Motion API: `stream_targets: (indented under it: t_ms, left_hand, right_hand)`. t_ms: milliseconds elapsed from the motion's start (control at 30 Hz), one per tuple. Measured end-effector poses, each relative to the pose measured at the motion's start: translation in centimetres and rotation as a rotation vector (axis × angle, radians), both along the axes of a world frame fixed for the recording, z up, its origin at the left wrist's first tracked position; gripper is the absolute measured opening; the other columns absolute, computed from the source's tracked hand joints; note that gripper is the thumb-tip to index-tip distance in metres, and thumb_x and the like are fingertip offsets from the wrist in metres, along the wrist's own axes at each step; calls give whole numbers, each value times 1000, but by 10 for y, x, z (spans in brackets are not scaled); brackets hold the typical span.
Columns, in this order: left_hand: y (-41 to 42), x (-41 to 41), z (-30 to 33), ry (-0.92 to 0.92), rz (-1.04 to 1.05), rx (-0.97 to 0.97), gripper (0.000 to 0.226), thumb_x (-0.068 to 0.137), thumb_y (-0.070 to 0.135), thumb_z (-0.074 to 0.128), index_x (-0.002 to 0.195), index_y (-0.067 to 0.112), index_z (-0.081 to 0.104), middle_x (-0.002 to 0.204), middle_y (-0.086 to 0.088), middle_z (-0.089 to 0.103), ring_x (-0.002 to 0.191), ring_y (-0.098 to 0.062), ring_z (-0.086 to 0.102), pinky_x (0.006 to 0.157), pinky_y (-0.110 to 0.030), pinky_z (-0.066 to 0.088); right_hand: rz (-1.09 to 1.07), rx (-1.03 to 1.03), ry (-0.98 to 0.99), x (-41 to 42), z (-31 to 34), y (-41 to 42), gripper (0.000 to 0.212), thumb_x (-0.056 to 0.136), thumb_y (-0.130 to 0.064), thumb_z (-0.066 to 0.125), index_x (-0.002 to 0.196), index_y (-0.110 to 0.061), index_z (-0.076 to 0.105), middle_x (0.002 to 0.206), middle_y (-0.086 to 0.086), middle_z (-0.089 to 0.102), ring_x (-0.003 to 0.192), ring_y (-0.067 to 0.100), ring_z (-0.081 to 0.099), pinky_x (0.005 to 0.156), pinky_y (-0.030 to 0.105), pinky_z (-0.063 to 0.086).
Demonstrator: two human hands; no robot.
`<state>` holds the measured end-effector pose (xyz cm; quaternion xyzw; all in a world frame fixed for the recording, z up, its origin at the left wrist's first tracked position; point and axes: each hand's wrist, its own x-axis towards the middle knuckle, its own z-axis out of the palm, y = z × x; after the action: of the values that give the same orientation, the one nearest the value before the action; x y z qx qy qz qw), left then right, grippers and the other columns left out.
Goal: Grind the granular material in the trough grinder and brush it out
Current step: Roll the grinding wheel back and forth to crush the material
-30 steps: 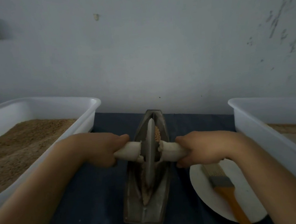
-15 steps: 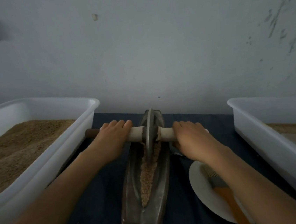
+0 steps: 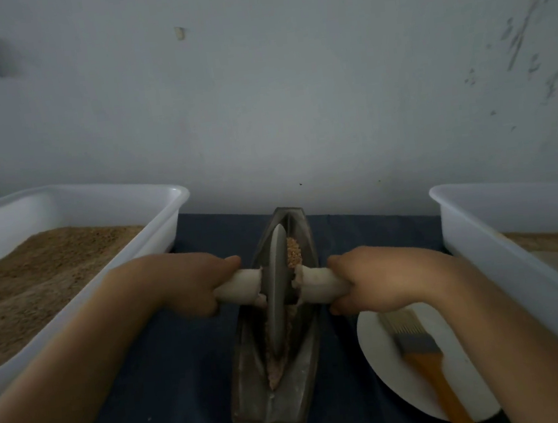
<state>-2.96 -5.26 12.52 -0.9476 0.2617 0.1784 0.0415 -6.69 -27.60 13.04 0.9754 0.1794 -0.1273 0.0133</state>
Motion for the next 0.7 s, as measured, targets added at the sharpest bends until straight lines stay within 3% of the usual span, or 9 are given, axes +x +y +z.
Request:
stream_targets:
  t_ms: [167, 300, 400, 500, 600, 700]
  left_hand:
    - [-10, 24, -18, -227, 56, -65, 40, 90, 17, 56, 122, 18, 32, 120, -5, 50, 106, -19, 51, 89, -31, 42]
    - [-16, 38, -41, -644, 42, -138, 37, 88, 19, 55, 120, 19, 36, 119, -1, 48, 109, -20, 47, 94, -34, 38]
    - [-16, 42, -50, -742, 47, -241, 37, 86, 18, 56, 118, 21, 38, 118, 1, 48, 108, -17, 46, 94, -32, 35]
    - [-13, 40, -48, -694, 36, -236, 41, 86, 21, 58, 122, 21, 37, 120, 1, 48, 110, -17, 46, 96, -32, 35]
    - [-12, 33, -38, -609, -3, -123, 43, 88, 21, 56, 125, 21, 34, 123, 0, 48, 112, -18, 47, 96, -32, 36]
    - [-9, 18, -20, -350, -10, -43, 46, 90, 21, 57, 128, 22, 31, 124, 0, 49, 111, -16, 49, 91, -28, 37]
  right_hand:
    - [-71, 4, -286, 27, -26, -6, 23, 92, -24, 52, 112, -12, 45, 110, 6, 54, 92, 20, 51, 68, 29, 30]
    - [-72, -12, -611, 43, -47, -10, 23, 90, -23, 54, 109, -14, 46, 110, 5, 54, 98, 23, 50, 69, 30, 24]
    - [-59, -7, -718, 46, -52, -8, 21, 87, -21, 56, 105, -14, 48, 105, 5, 55, 94, 24, 49, 69, 32, 23]
    - [-54, -13, -676, 43, -49, -7, 21, 88, -21, 54, 106, -12, 47, 105, 6, 55, 95, 24, 49, 69, 32, 24]
    - [-70, -5, -460, 35, -39, -8, 20, 91, -21, 51, 107, -11, 45, 109, 7, 55, 95, 23, 51, 68, 30, 27]
    - [-60, 8, -210, 19, -21, -5, 25, 93, -25, 52, 112, -10, 46, 110, 7, 55, 85, 17, 47, 63, 27, 31]
